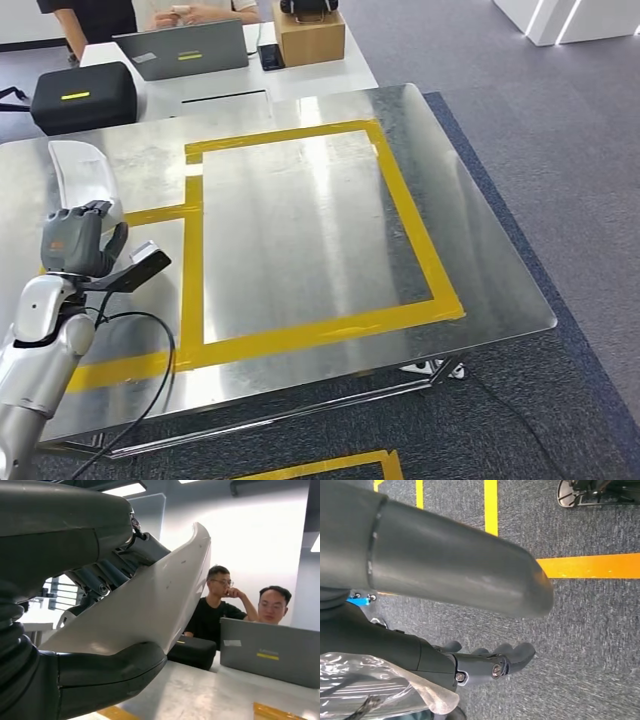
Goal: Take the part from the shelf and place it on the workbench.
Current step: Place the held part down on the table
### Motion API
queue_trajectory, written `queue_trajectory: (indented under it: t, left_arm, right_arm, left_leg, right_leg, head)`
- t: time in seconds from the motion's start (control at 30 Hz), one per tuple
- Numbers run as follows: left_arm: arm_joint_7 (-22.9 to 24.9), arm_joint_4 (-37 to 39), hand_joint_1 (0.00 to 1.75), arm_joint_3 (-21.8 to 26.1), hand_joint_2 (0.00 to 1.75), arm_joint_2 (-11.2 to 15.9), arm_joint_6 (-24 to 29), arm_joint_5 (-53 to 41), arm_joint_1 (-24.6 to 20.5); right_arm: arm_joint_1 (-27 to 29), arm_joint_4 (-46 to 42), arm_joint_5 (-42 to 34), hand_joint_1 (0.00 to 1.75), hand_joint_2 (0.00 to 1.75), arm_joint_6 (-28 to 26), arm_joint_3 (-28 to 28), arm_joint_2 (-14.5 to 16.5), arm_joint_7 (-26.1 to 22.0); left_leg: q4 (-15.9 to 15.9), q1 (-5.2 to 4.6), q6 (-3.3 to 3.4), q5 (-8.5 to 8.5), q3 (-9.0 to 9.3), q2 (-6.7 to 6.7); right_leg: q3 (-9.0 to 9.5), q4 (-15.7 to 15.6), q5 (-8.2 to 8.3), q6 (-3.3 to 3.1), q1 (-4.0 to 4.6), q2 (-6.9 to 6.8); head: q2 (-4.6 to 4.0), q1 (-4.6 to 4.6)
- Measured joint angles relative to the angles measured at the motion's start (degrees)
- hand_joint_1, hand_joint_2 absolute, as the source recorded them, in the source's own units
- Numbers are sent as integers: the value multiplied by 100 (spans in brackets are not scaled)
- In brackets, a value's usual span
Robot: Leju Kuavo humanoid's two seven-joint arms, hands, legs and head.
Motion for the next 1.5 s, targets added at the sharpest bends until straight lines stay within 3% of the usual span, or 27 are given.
queue_trajectory:
  t: [0.27, 0.73, 0.93, 1.2, 1.5]
  left_arm:
    - [-45, -1056, 175, 40, 175, 707, 25, 352, 1106]
    - [-205, -2028, 175, 385, 175, 968, 8, 625, 2122]
    - [-993, -2517, 175, 558, 175, 1004, -154, 1410, 2589]
    - [-2283, -2883, 175, 417, 175, 1129, -328, 2277, 2841]
    - [-2480, -2869, 175, 132, 175, 1139, -281, 2339, 2803]
  right_arm:
    - [36, 0, -79, 0, 0, -13, -82, 4, -23]
    - [50, 0, -127, 0, 0, -34, -124, 17, -75]
    - [49, 0, -127, 0, 0, -36, -146, 17, -84]
    - [28, 0, -8, 0, 0, 30, -151, 17, -128]
    - [8, 0, 37, 0, 0, 36, -151, 17, -145]
  left_leg:
    - [-2, 0, -7, -24, 7, 13]
    - [0, -1, -7, -28, 20, 8]
    - [0, -1, -6, -30, 20, 5]
    - [0, -2, -6, -30, 23, 5]
    - [0, -2, -6, -30, 26, 5]
  right_leg:
    - [1, -1, -15, -1, -1, 11]
    - [19, -4, -18, 1, -1, 3]
    - [20, -4, -21, 0, -1, -2]
    - [24, -5, -21, 0, -1, -3]
    - [26, -5, -21, 0, -1, -3]
  head:
    - [0, 0]
    - [0, 1]
    - [0, 2]
    - [0, 1]
    - [0, 0]
